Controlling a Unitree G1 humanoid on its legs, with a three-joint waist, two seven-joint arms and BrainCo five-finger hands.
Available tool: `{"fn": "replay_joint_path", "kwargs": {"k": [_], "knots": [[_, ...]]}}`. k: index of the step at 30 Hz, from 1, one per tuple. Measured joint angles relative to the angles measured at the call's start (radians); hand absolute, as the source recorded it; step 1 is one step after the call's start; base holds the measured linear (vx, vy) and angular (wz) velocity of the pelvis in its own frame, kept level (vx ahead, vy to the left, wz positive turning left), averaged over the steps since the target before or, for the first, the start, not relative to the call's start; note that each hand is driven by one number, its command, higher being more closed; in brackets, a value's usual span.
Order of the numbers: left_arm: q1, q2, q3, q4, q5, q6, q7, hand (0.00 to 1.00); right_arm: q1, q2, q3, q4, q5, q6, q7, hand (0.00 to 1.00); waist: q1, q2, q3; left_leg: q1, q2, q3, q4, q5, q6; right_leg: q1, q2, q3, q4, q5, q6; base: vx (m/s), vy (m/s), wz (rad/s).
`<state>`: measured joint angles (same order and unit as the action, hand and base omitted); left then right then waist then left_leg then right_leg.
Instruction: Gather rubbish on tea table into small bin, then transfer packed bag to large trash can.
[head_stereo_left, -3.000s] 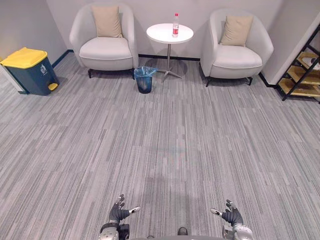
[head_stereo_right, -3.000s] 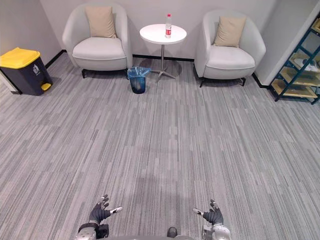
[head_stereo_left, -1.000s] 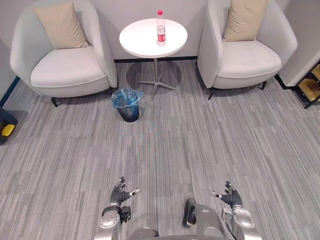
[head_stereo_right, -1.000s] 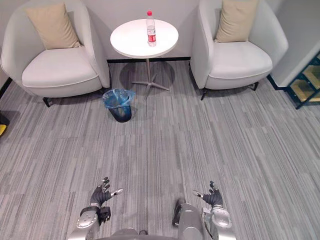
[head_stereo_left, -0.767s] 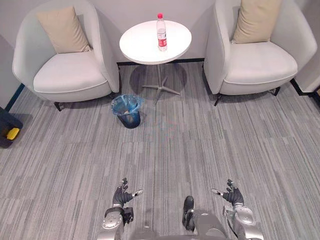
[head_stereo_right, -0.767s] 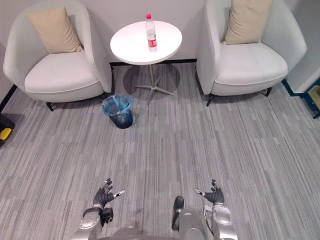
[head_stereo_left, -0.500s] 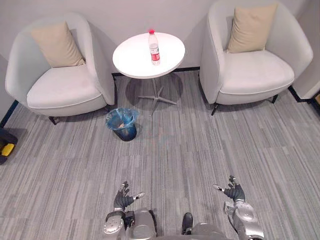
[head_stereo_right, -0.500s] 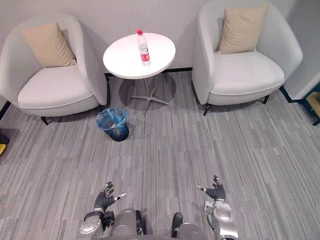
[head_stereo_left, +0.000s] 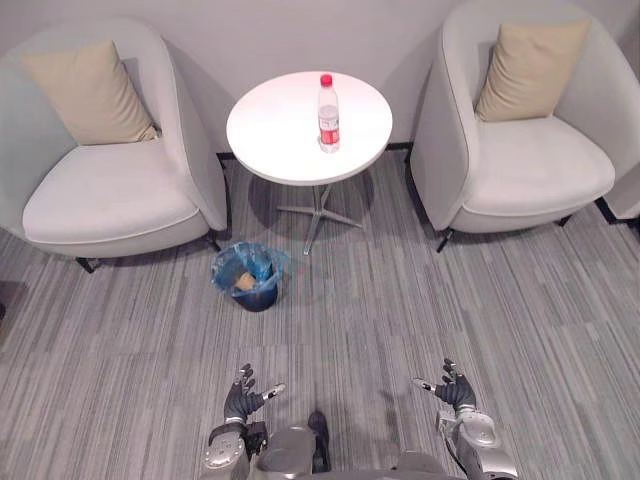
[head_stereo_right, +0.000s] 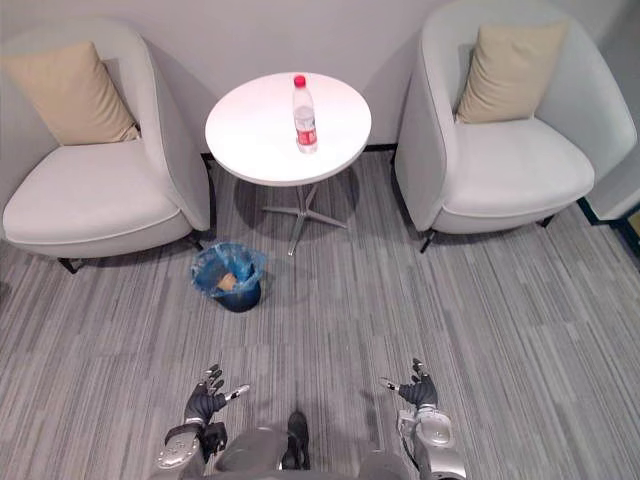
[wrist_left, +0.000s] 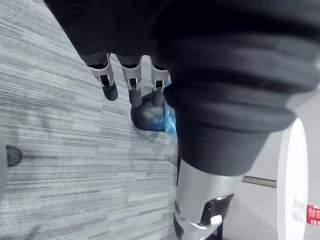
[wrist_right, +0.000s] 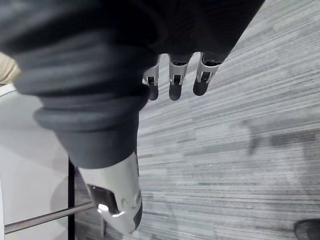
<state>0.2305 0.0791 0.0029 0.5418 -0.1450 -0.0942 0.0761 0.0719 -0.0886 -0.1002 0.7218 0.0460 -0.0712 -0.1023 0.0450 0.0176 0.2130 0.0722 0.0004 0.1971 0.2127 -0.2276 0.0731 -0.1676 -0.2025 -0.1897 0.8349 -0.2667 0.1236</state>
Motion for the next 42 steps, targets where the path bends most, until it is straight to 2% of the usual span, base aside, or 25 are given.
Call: {"fn": "replay_joint_path", "kwargs": {"k": [2,4,6,7,8,10,12,13,14,15,17,19,21,22,23,24,27,29,31,34,35,38,40,41,42], "knots": [[-0.008,0.001,0.001,0.000,0.000,0.000,0.000,0.00,-0.008,-0.006,0.000,0.008,-0.001,0.000,0.001,0.00,-0.005,0.020,0.007,0.040,0.030,-0.010,-0.020,0.000,-0.001,-0.058,0.039,-0.053,-0.095,-0.017,-0.035,0.45,-0.088,0.25],[-0.015,0.000,0.005,0.001,0.000,-0.001,0.000,0.00,-0.008,-0.013,0.000,0.008,-0.003,0.000,0.001,0.00,-0.008,0.028,0.011,0.073,0.057,-0.024,-0.026,-0.002,-0.005,-0.107,0.074,-0.074,-0.251,0.002,-0.059,0.41,-0.168,0.30],[-0.009,0.002,0.007,0.002,0.000,-0.002,0.000,0.00,0.003,-0.019,-0.001,0.008,-0.008,0.001,0.001,0.00,-0.023,0.022,0.008,0.109,0.072,-0.045,-0.030,-0.019,-0.049,-0.112,0.104,-0.046,-0.463,0.109,-0.058,0.44,-0.225,0.49],[-0.010,0.002,0.012,0.025,0.000,-0.001,0.001,0.00,0.025,-0.030,-0.004,0.007,-0.008,0.001,-0.001,0.00,-0.033,0.025,0.007,0.141,0.079,-0.073,-0.032,-0.057,-0.116,-0.091,0.120,-0.018,-0.521,0.263,-0.104,0.36,-0.172,0.30],[-0.013,-0.014,0.010,0.040,0.000,0.002,0.000,0.00,0.026,-0.039,-0.008,0.009,-0.008,0.005,-0.001,0.00,-0.026,0.053,-0.004,0.146,0.109,-0.077,-0.029,-0.060,-0.125,-0.099,0.145,-0.024,-0.491,0.252,-0.125,0.41,-0.203,0.26],[-0.017,-0.029,0.009,0.040,0.001,0.000,-0.002,0.00,0.021,-0.043,-0.027,-0.011,-0.008,0.004,-0.001,0.00,-0.032,0.059,-0.008,0.123,0.130,-0.101,0.021,-0.043,-0.153,-0.098,0.154,-0.045,-0.474,0.190,-0.130,0.39,-0.232,0.13],[-0.037,-0.046,0.008,0.040,0.002,0.001,-0.007,0.00,0.037,-0.036,-0.029,-0.025,-0.007,0.004,-0.002,0.00,-0.030,0.061,-0.007,0.011,0.169,-0.121,0.272,0.009,-0.199,-0.030,0.171,-0.079,-0.524,0.166,-0.149,0.36,-0.263,0.38],[-0.037,-0.048,0.007,0.039,0.002,0.001,-0.009,0.00,0.044,-0.034,-0.026,-0.034,-0.005,0.004,-0.002,0.00,-0.030,0.058,-0.006,-0.026,0.181,-0.120,0.364,0.042,-0.203,0.007,0.175,-0.088,-0.552,0.164,-0.152,0.32,-0.200,0.38],[-0.031,-0.052,0.007,0.036,0.002,0.001,-0.009,0.00,0.057,-0.020,-0.021,-0.049,0.003,0.002,-0.003,0.00,-0.026,0.045,0.004,-0.082,0.219,-0.100,0.529,0.029,-0.197,0.086,0.186,-0.092,-0.607,0.161,-0.158,0.29,-0.156,0.26],[-0.023,-0.053,0.007,0.033,0.001,0.001,-0.010,0.00,0.071,-0.017,-0.023,-0.072,0.005,0.001,-0.005,0.00,-0.020,0.043,0.006,-0.131,0.250,-0.060,0.636,0.015,-0.173,0.160,0.197,-0.096,-0.656,0.154,-0.169,0.28,-0.135,0.14],[-0.014,-0.055,0.005,0.027,0.001,0.002,-0.010,0.00,0.069,-0.014,-0.030,-0.083,0.023,-0.007,-0.007,0.00,-0.004,0.039,0.006,-0.200,0.262,-0.016,0.644,-0.002,-0.146,0.214,0.200,-0.094,-0.706,0.150,-0.171,0.21,-0.082,-0.09],[-0.015,-0.056,0.005,0.025,0.002,0.002,-0.010,0.00,0.057,-0.013,-0.051,-0.083,0.027,-0.009,-0.008,0.00,0.001,0.042,0.005,-0.256,0.249,0.013,0.495,-0.006,-0.138,0.230,0.198,-0.093,-0.731,0.156,-0.154,0.19,0.003,-0.07],[-0.014,-0.058,0.001,0.026,0.003,0.004,-0.010,0.00,0.052,-0.007,-0.072,-0.080,0.032,-0.008,-0.008,0.00,0.001,0.041,0.008,-0.267,0.185,0.010,0.178,0.034,-0.156,0.253,0.180,-0.092,-0.731,0.146,-0.131,0.31,0.149,0.01],[-0.012,-0.059,0.000,0.026,0.003,0.004,-0.010,0.00,0.057,-0.008,-0.081,-0.080,0.032,-0.008,-0.008,0.00,0.001,0.044,0.006,-0.258,0.169,0.005,0.097,0.078,-0.158,0.259,0.176,-0.093,-0.730,0.140,-0.120,0.32,0.199,-0.07],[-0.010,-0.058,0.000,0.028,0.003,0.004,-0.010,0.00,0.065,-0.010,-0.088,-0.076,0.032,-0.007,-0.009,0.00,0.010,0.050,0.007,-0.229,0.150,-0.004,0.029,0.217,-0.120,0.280,0.175,-0.079,-0.730,0.125,-0.097,0.26,0.153,-0.10],[-0.011,-0.045,0.000,0.029,0.003,0.004,-0.010,0.00,0.073,-0.003,-0.082,-0.071,0.032,-0.006,-0.010,0.00,0.025,0.033,0.004,-0.200,0.120,0.005,-0.007,0.221,-0.109,0.293,0.158,-0.061,-0.738,0.123,-0.087,0.27,0.141,-0.05],[-0.034,-0.031,0.000,0.030,0.010,0.004,-0.010,0.00,0.072,0.004,-0.069,-0.067,0.031,-0.004,-0.008,0.00,0.026,0.001,0.005,-0.187,0.081,0.010,-0.013,0.206,-0.076,0.304,0.118,-0.053,-0.747,0.110,-0.064,0.22,0.109,0.14],[-0.021,-0.032,0.000,0.031,0.010,0.004,-0.010,0.00,0.048,0.003,-0.053,-0.062,0.024,-0.001,-0.006,0.00,0.027,0.001,0.005,-0.168,0.071,0.028,0.020,0.157,-0.064,0.297,0.093,-0.030,-0.676,0.092,-0.041,0.22,0.124,-0.18],[-0.005,-0.036,0.000,0.040,0.009,0.004,-0.010,0.00,0.026,0.002,-0.037,-0.050,0.017,0.000,-0.002,0.00,0.028,0.008,0.002,-0.109,0.057,0.055,0.010,0.108,-0.057,0.245,0.059,0.010,-0.484,0.062,0.001,0.12,0.113,-0.35],[0.004,-0.026,-0.004,0.050,0.008,0.004,-0.010,0.00,0.029,0.006,-0.037,-0.036,-0.007,0.000,-0.001,0.00,0.022,-0.003,-0.010,-0.051,0.018,0.046,-0.041,0.103,-0.047,0.173,0.005,0.004,-0.285,0.065,0.011,0.13,0.107,0.09],[0.004,-0.021,-0.010,0.051,0.007,0.004,-0.009,0.00,0.041,0.004,-0.037,-0.022,-0.010,0.002,-0.001,0.00,0.021,-0.004,-0.010,-0.028,0.010,0.027,-0.064,0.103,-0.038,0.143,-0.010,-0.001,-0.211,0.061,0.027,0.23,0.061,0.43],[0.003,-0.009,-0.011,0.053,0.000,0.003,-0.007,0.00,0.061,0.003,-0.037,-0.017,-0.017,0.006,-0.001,0.00,-0.014,0.009,-0.016,-0.017,0.030,-0.043,-0.073,0.107,-0.040,0.101,0.034,0.004,-0.260,-0.004,-0.008,0.23,-0.008,0.68],[0.003,-0.002,-0.009,0.053,0.000,0.003,-0.007,0.00,0.061,0.001,-0.038,-0.017,-0.017,0.006,-0.002,0.00,-0.029,0.018,-0.016,-0.014,0.055,-0.077,-0.074,0.109,-0.043,0.056,0.075,0.023,-0.325,-0.006,-0.015,0.23,-0.103,0.66],[0.003,0.002,-0.009,0.054,0.000,0.003,-0.007,0.00,0.062,0.001,-0.037,-0.019,-0.016,0.006,-0.002,0.00,-0.029,0.017,-0.016,-0.008,0.064,-0.094,-0.075,0.113,-0.054,0.040,0.095,0.051,-0.411,0.013,-0.021,0.18,-0.151,0.58],[0.006,0.010,-0.009,0.054,0.000,0.002,-0.007,0.00,0.069,0.005,-0.037,-0.026,-0.016,0.006,-0.002,0.00,-0.027,-0.011,-0.027,-0.003,0.047,-0.107,-0.076,0.117,-0.071,0.043,0.094,0.085,-0.537,0.126,-0.033,0.19,-0.176,0.59]]}}
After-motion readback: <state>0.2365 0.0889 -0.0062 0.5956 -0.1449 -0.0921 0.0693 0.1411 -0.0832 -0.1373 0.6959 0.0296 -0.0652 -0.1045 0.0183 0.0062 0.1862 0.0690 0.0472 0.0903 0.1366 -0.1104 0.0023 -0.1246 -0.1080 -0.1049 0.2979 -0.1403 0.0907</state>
